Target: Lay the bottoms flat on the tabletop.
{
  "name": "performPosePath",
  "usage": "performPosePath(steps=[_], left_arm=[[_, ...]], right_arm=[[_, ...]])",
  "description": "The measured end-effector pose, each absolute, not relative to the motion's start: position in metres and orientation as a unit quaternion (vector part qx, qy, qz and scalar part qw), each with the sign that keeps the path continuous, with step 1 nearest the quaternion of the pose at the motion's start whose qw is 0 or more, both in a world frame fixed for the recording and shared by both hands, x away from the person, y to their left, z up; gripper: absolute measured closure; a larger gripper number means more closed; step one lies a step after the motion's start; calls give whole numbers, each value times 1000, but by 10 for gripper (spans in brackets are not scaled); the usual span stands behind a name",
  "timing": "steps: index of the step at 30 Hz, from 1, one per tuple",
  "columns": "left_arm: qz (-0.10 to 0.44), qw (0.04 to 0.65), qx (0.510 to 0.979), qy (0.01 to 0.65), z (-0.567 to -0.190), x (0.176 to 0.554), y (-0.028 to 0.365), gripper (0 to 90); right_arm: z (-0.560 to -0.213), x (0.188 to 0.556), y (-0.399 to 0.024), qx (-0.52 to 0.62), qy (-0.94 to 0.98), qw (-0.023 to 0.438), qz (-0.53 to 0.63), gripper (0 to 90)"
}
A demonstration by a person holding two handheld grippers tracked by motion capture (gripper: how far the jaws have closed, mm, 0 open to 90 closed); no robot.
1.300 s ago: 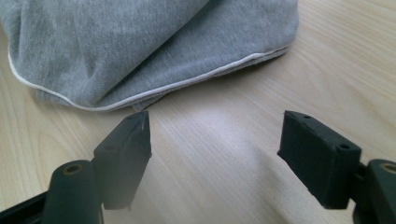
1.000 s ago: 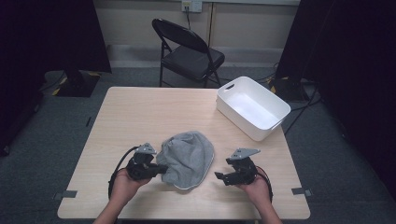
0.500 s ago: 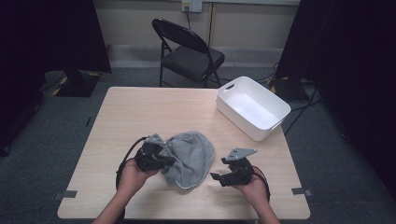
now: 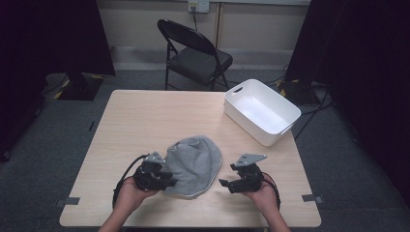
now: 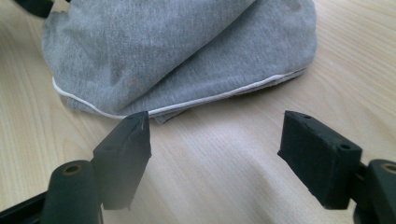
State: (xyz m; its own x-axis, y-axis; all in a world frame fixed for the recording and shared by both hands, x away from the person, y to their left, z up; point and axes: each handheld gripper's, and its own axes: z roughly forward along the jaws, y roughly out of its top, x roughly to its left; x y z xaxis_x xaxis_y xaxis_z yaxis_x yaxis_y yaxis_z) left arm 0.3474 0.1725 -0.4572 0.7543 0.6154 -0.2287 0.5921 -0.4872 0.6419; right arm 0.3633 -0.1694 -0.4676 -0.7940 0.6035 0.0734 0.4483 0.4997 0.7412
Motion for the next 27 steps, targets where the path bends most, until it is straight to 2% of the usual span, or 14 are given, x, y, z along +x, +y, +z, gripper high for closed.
performPosePath(steps=[2, 4, 10, 11, 12, 15, 17, 21, 27], left_arm=[[15, 367, 864, 343, -464, 342, 174, 434], [25, 351, 874, 334, -471, 337, 172, 371], [42, 327, 885, 330, -481, 335, 165, 383], [49, 320, 889, 324, -480, 335, 164, 417], [57, 314, 893, 317, -479, 334, 164, 493], [48, 316, 888, 330, -478, 334, 164, 602], [39, 322, 885, 335, -476, 335, 164, 727], [33, 324, 887, 328, -471, 334, 162, 814], [16, 346, 882, 321, -450, 337, 166, 833]], right_arm=[[-468, 363, -168, 304, 861, 98, 395, 241], [-468, 363, -168, 304, 862, 96, 393, 241], [-469, 363, -167, 304, 863, 99, 391, 241], [-469, 363, -168, 304, 863, 98, 392, 241], [-469, 363, -168, 307, 862, 98, 392, 241], [-469, 363, -168, 304, 864, 99, 390, 241], [-470, 364, -168, 303, 864, 99, 390, 241], [-469, 363, -169, 305, 863, 99, 390, 241], [-469, 363, -169, 306, 863, 99, 391, 241]])
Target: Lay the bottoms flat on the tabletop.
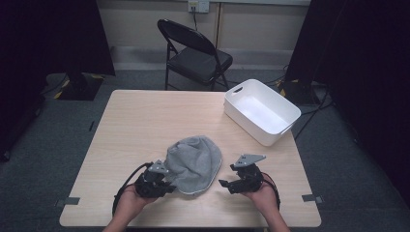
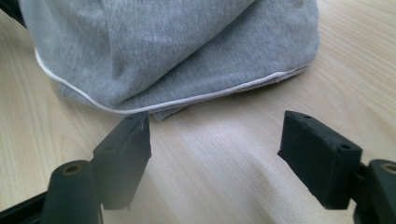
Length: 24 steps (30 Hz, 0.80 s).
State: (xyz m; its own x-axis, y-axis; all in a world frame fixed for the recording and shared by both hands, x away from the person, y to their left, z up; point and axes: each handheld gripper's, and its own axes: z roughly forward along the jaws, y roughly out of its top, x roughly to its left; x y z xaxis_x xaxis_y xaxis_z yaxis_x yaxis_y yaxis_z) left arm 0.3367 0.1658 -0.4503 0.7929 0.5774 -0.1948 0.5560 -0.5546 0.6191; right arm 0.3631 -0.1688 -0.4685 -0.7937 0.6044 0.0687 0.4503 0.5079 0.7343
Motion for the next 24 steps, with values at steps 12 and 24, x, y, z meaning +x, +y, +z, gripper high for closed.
performPosePath(steps=[12, 24], left_arm=[[52, 391, 867, 304, -385, 352, 156, 836], [43, 369, 884, 284, -383, 375, 105, 836]], right_arm=[[-464, 362, -166, 299, 862, 99, 398, 240], [-451, 360, -164, 293, 851, 97, 424, 239]])
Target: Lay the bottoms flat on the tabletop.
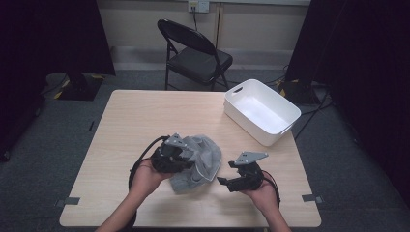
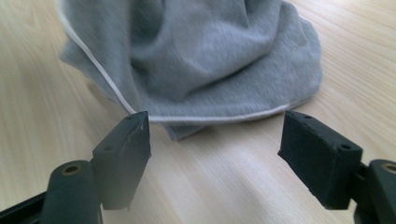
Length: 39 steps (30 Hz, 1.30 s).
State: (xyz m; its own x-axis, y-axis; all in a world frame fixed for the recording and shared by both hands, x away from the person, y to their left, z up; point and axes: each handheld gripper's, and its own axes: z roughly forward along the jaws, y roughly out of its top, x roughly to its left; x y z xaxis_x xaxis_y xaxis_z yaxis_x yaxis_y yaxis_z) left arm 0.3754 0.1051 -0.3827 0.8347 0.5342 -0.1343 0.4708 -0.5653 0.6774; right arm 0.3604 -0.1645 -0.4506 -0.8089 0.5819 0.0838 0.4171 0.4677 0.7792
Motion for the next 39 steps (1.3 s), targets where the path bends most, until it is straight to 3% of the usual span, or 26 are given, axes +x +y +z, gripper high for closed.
performPosePath(steps=[22, 29, 39], left_arm=[[22, 348, 899, 265, -399, 381, 73, 835], [18, 351, 900, 259, -400, 380, 68, 835], [18, 354, 898, 259, -401, 379, 70, 831]], right_arm=[[-442, 353, -136, 256, 861, 77, 434, 290], [-445, 355, -136, 257, 860, 71, 435, 432], [-443, 357, -140, 277, 849, 55, 446, 753]])
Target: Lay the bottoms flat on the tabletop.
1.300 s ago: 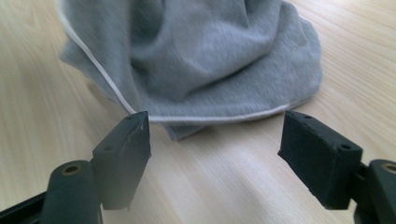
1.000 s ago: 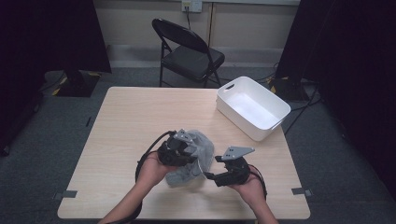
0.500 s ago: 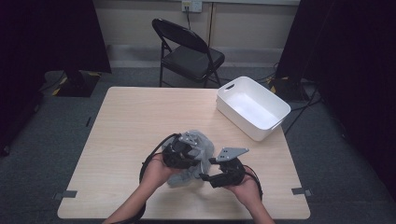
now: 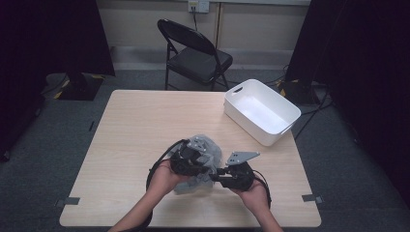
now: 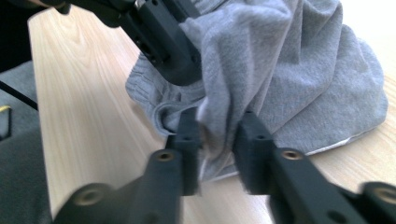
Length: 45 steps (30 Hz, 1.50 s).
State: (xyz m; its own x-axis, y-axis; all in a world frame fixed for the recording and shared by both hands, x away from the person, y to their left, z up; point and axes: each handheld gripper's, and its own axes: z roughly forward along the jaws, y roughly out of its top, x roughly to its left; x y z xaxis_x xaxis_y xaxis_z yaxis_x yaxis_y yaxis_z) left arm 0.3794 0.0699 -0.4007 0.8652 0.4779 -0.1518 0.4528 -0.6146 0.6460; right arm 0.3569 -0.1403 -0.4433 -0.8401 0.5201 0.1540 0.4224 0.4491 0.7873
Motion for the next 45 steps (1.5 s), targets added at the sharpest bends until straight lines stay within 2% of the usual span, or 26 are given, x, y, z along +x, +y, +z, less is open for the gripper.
performPosePath(steps=[1, 5, 7, 9, 11, 18, 25, 32, 39, 45], left_arm=[[18, 355, 898, 259, -401, 380, 71, 829], [22, 359, 895, 262, -401, 379, 77, 793], [24, 363, 893, 266, -401, 379, 81, 712], [26, 366, 891, 267, -401, 379, 85, 685], [32, 371, 885, 278, -402, 379, 90, 576], [51, 390, 873, 290, -405, 378, 112, 420], [74, 390, 863, 314, -406, 378, 142, 377], [72, 378, 861, 331, -426, 373, 166, 355], [57, 376, 857, 347, -452, 369, 173, 352], [48, 374, 860, 344, -466, 366, 170, 398]], right_arm=[[-443, 357, -141, 283, 847, 56, 447, 783], [-443, 360, -147, 303, 837, 48, 454, 805], [-444, 361, -150, 311, 832, 47, 457, 810], [-445, 363, -153, 323, 827, 44, 459, 811], [-447, 364, -156, 332, 821, 39, 463, 813], [-449, 366, -159, 344, 816, 38, 464, 815], [-450, 368, -167, 364, 807, 43, 464, 817], [-452, 369, -169, 370, 804, 47, 463, 817], [-452, 369, -169, 369, 804, 50, 463, 816], [-453, 369, -170, 369, 805, 50, 462, 816]])
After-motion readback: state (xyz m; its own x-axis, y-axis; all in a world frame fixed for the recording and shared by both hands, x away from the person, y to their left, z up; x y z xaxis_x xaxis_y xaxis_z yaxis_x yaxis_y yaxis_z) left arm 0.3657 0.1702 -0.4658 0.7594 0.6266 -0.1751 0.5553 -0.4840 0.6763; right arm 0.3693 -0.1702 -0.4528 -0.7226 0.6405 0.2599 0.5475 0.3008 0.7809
